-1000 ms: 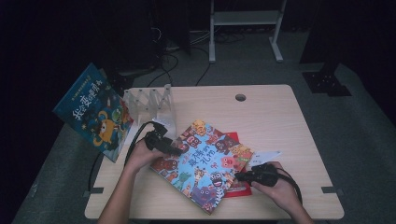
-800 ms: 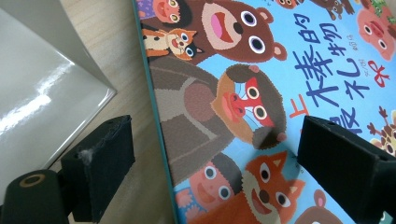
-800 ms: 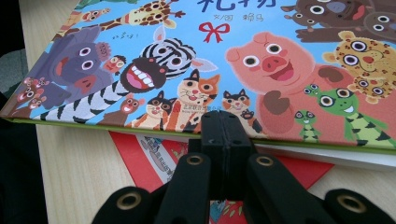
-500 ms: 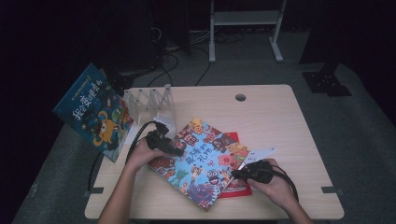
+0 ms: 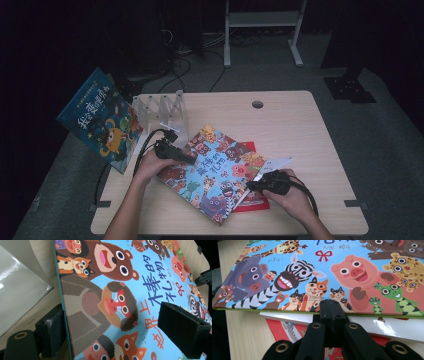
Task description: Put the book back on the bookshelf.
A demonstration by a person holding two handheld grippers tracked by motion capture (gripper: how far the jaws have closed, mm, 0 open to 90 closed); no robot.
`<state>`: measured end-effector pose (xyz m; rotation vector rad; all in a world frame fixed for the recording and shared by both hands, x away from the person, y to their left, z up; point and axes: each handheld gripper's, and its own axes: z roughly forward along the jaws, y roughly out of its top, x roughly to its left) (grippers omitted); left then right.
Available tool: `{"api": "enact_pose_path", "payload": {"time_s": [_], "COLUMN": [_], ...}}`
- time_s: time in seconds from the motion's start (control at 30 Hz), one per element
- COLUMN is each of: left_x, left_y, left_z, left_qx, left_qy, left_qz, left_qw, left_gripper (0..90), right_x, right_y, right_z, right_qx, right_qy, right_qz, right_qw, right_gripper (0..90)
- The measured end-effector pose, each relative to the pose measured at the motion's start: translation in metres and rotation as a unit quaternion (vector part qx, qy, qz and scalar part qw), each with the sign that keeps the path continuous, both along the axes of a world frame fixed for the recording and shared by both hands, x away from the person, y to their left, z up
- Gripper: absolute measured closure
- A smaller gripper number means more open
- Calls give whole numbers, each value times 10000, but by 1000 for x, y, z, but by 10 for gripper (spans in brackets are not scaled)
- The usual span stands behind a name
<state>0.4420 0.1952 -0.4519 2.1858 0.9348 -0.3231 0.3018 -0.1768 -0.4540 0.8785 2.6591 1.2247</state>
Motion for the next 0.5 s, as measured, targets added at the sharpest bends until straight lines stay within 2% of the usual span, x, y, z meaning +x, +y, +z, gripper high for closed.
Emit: {"api": "enact_pose_path", "payload": {"time_s": [0.03, 0.13, 0.23, 0.37, 0.5], "left_x": [0, -2, -5, -5, -5], "left_y": [0, 1, 0, 1, 3], "left_z": [2, 11, 21, 32, 45], "left_qx": [-2, -73, 23, -28, 9], "left_qy": [-79, -135, -239, -235, -277], "left_qz": [-11, 28, -29, -12, -62], "left_qw": [10000, 9999, 9997, 9997, 9996], "left_gripper": [122, 125, 125, 130, 152], "right_x": [0, 0, 1, 2, 3], "right_y": [0, 1, 1, 2, 4], "right_z": [0, 0, -1, 0, -1], "right_qx": [11, 19, 45, 10, 6], "right_qy": [15, -10, 15, -8, -34], "right_qz": [-14, -15, -25, -16, -28], "right_qw": [10000, 10000, 10000, 10000, 10000], "right_gripper": [890, 890, 890, 890, 890]}}
